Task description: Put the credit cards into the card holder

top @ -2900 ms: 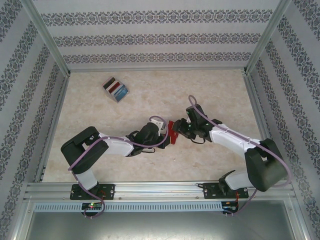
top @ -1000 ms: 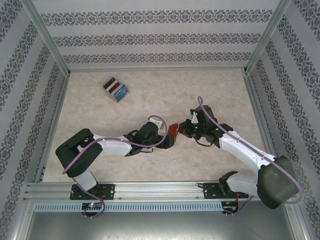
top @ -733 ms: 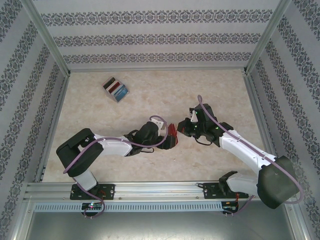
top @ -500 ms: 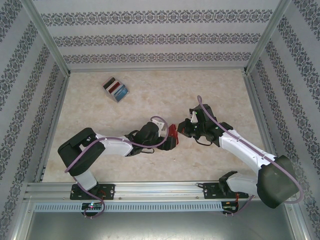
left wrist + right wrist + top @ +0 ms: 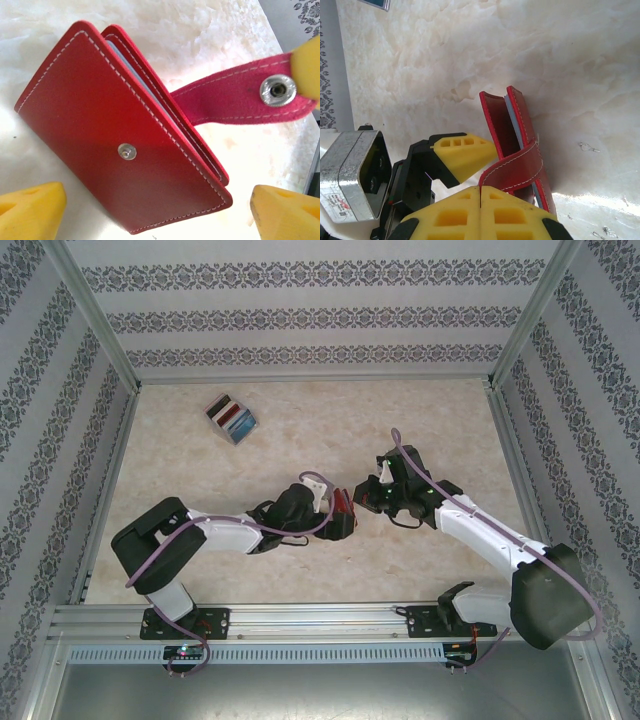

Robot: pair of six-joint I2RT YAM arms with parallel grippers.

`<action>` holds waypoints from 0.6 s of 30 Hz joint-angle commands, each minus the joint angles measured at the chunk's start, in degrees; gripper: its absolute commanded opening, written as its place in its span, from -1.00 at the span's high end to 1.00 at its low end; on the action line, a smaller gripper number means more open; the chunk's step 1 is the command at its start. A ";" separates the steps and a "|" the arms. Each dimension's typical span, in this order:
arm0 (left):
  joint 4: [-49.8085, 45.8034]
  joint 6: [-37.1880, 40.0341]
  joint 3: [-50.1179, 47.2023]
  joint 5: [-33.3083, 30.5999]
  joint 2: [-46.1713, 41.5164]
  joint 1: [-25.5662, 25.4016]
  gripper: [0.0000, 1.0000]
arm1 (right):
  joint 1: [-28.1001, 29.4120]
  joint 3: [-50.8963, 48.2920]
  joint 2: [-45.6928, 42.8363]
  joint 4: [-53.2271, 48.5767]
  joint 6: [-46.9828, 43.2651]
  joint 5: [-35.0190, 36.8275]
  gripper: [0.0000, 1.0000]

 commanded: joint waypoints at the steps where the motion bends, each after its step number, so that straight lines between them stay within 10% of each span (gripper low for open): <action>1: -1.63 -0.47 2.39 -0.74 0.86 0.44 -1.00 | 0.59 1.08 -0.46 -0.94 -0.66 -0.81 1.00; 7: -5.10 -1.02 3.09 -3.64 1.00 0.44 -0.87 | 0.30 1.03 -0.78 -1.41 -1.20 -0.31 1.00; 18: -12.14 -1.02 0.37 -12.69 -3.90 0.87 0.06 | -3.92 -1.50 -4.00 -4.66 -3.67 0.02 1.00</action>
